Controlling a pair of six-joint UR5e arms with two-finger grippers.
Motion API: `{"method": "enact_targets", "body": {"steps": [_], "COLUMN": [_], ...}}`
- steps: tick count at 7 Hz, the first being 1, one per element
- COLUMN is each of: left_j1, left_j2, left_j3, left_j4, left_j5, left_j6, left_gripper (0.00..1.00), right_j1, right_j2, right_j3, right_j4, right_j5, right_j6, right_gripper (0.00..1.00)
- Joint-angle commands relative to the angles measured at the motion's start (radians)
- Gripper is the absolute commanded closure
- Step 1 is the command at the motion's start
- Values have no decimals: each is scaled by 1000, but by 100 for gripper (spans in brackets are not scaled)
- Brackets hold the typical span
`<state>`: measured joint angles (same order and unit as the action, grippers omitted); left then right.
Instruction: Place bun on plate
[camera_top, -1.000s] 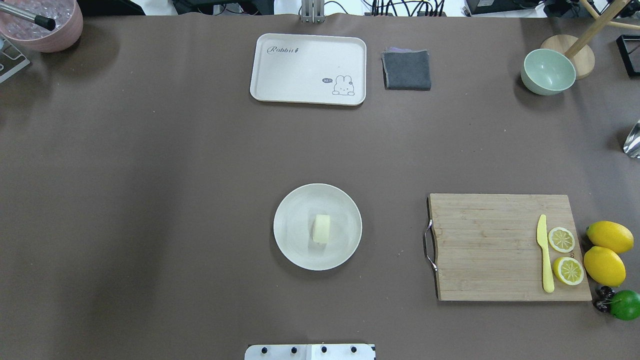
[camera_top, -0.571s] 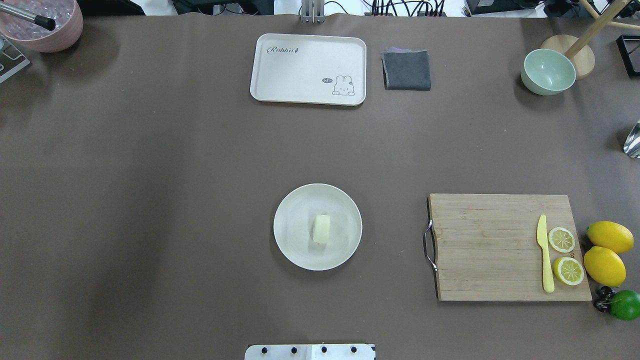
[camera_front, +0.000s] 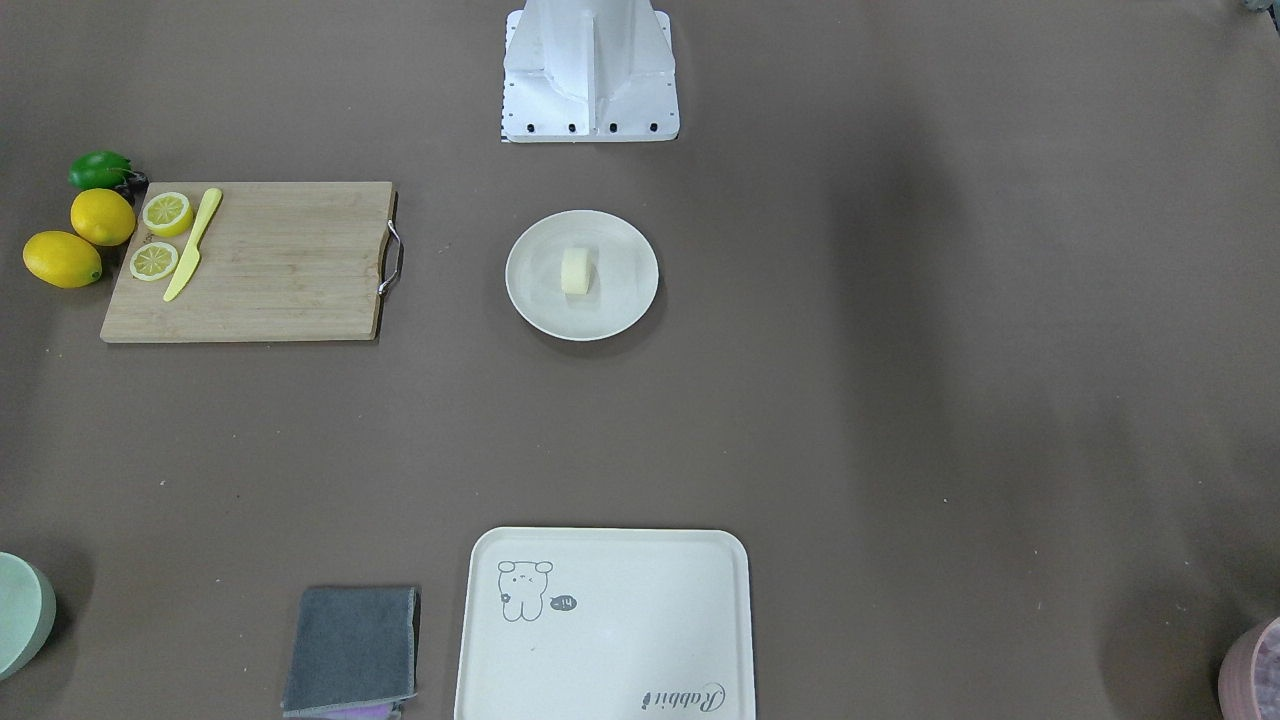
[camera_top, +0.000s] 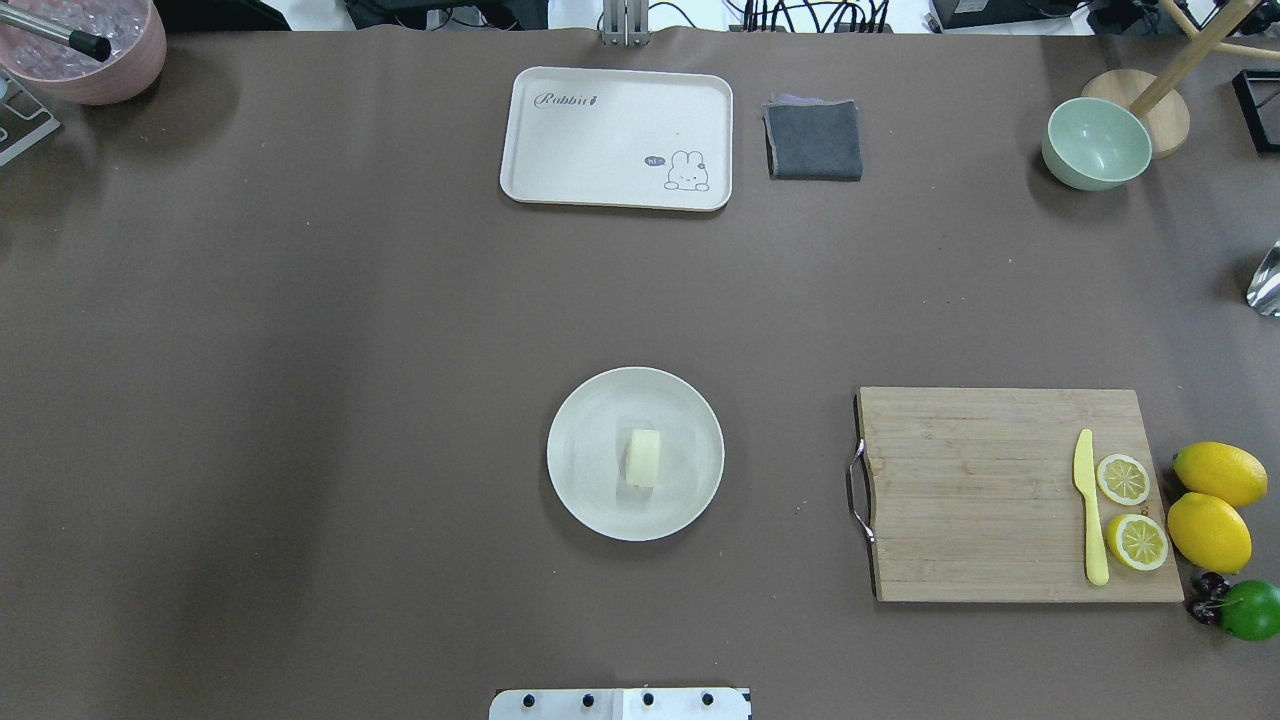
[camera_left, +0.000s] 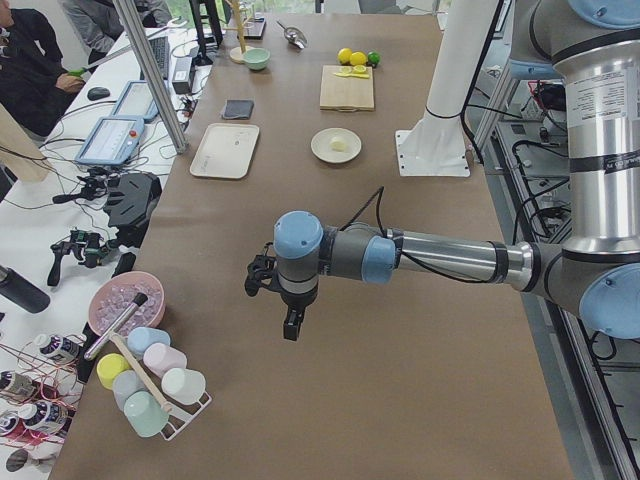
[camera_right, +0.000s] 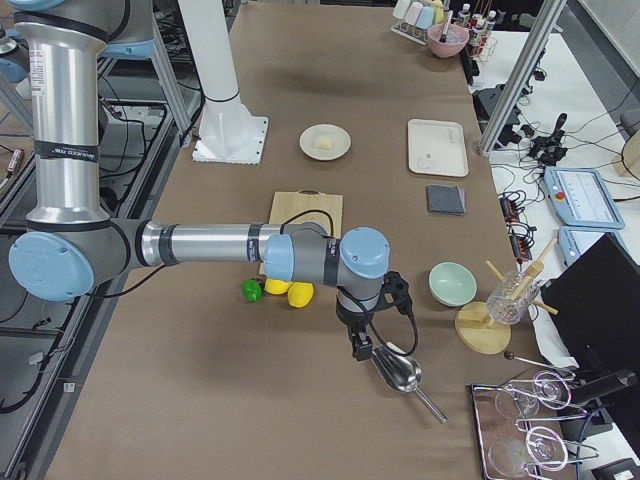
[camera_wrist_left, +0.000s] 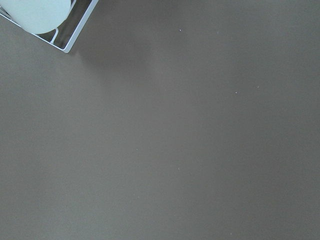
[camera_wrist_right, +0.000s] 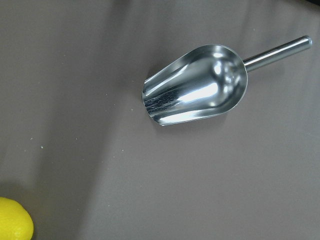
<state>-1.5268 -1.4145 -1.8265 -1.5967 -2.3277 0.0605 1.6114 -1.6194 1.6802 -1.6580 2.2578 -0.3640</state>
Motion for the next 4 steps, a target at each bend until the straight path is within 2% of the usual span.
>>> {"method": "enact_targets", "body": {"steps": [1,4], "left_j1": [0,0], "left_j2": [-1,-3], "left_j3": [-4,-1], "left_j4": [0,-29], "left_j5": [-4,1], "left_j6": [1,1], "left_gripper": [2,2], "right_j1": [-5,-11], "right_j2": [1,3], "right_j3": [1,4], "right_j4": [1,1], "right_j5": [0,0], "right_j6": [2,2], "right_gripper": [0,0]}}
